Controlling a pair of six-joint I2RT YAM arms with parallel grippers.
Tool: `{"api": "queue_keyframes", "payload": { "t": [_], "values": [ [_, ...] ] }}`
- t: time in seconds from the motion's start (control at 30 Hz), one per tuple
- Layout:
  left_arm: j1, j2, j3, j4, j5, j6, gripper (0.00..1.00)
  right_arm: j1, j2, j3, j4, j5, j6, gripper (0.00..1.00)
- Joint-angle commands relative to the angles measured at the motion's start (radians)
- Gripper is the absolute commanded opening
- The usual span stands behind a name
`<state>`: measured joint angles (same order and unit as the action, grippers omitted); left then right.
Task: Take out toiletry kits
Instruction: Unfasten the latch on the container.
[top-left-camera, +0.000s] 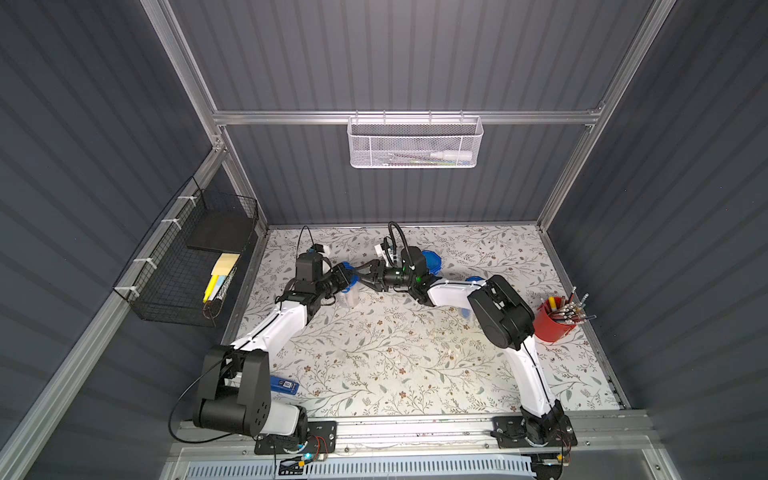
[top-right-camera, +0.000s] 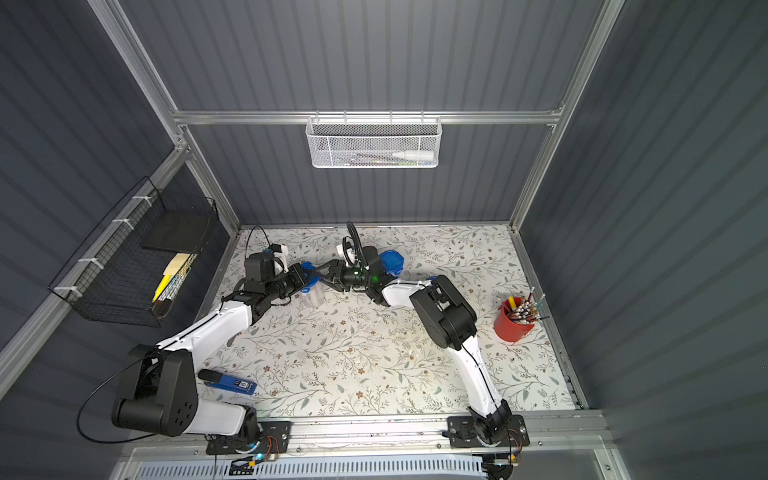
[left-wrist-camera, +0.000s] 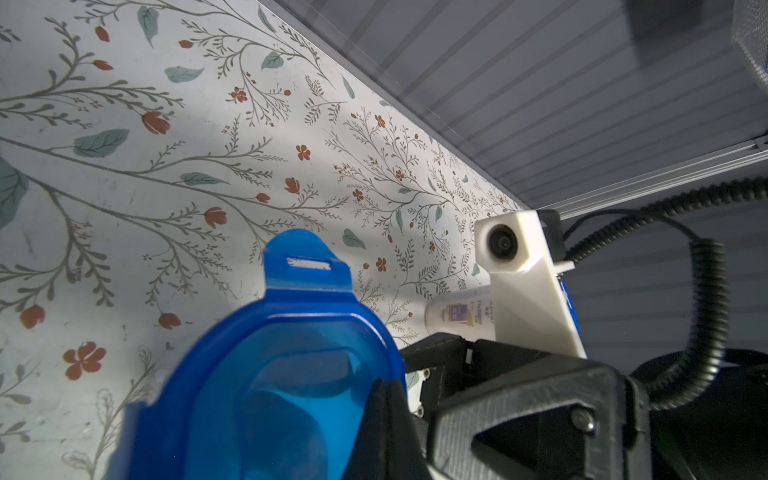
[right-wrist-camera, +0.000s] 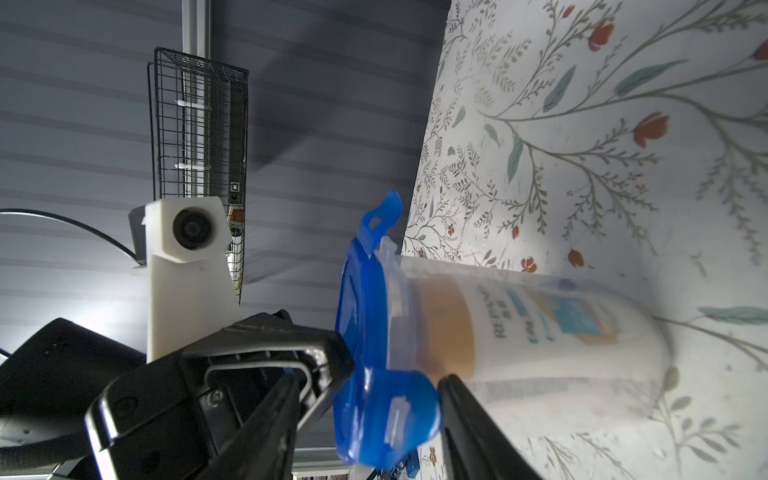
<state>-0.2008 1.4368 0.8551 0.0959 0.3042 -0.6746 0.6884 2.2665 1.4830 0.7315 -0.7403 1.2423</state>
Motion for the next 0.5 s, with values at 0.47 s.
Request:
{"api": "queue_keyframes", "payload": {
  "t": [0.47],
  "values": [
    [0.021,0.079,-0.111,-0.310,-0.078,0.004,0.00,-0.008,-0.042,0.011,0.129,-0.022,-0.001,0.54]
  ]
}}
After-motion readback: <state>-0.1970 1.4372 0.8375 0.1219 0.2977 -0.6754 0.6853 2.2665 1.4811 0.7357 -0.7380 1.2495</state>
